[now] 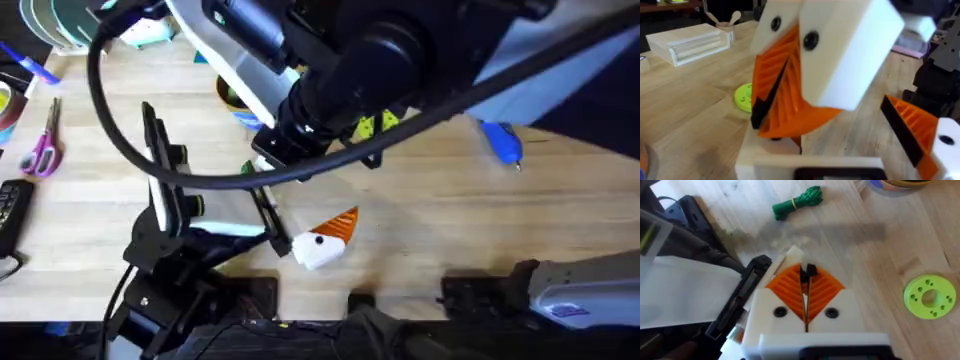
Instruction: Pick up the gripper from the table and insert it into the empty holder that is missing its gripper. Then pick up a screw, insert it into the mounting hole, and use the screwdriver to tighten it. Finally, clean up the table by picking up the vegetable and placing it into the bucket.
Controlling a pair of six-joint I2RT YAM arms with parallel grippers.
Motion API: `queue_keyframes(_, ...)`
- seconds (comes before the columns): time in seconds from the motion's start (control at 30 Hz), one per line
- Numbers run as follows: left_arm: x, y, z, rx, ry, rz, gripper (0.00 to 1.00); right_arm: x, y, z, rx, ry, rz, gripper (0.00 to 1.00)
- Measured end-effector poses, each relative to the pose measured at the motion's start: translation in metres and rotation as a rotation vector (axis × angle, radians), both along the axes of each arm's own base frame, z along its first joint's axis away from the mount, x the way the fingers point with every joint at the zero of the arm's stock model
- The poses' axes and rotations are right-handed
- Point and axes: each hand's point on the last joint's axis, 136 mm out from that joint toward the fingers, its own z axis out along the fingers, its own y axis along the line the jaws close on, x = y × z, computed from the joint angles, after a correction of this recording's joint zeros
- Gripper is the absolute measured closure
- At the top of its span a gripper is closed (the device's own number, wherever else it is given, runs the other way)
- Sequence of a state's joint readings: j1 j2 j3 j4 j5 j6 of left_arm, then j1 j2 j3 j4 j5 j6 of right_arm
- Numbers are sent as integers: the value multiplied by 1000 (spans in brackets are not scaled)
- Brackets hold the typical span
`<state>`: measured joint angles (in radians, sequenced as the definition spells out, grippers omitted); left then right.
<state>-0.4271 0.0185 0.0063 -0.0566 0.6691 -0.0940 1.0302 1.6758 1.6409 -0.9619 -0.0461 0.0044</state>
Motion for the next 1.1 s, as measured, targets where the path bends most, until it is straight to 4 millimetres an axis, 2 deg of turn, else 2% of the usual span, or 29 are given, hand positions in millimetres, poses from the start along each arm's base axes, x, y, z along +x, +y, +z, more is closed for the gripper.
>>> queue_keyframes(0.2,0,0,0,0,0,0,8,0,0,0,0,0,0,993)
queue_keyframes(0.23,0,0,0,0,-4,-1,9,0,-1,1,0,2,-3,606)
queue_keyframes(0.33,0,0,0,1,-5,1,8,3,-6,5,-15,-7,-18,180)
queue_keyframes(0.37,0,0,0,2,-6,0,9,4,-9,8,-20,-10,-23,77)
queue_keyframes(0.47,0,0,0,3,-10,-1,8,-4,-21,19,-37,9,-23,45)
queue_keyframes(0.7,0,0,0,4,-12,-1,6,-20,-70,63,-31,18,-60,43)
queue_keyframes(0.77,0,0,0,4,-11,-2,157,-25,-81,74,-14,8,-67,43)
queue_keyframes(0.8,0,0,0,4,-12,-1,285,-28,-86,79,-7,3,-67,42)
queue_keyframes(0.93,0,0,0,5,-13,-1,916,-36,-98,91,16,-12,-68,43)
queue_keyframes(0.97,0,0,0,7,-18,-2,974,-37,-100,93,21,-14,-70,43)
queue_keyframes(1.0,0,0,0,8,-18,-2,989,-37,-102,95,24,-17,-72,43)
queue_keyframes(1.1,0,0,0,8,-18,-2,990,-38,-108,100,36,-25,-81,43)
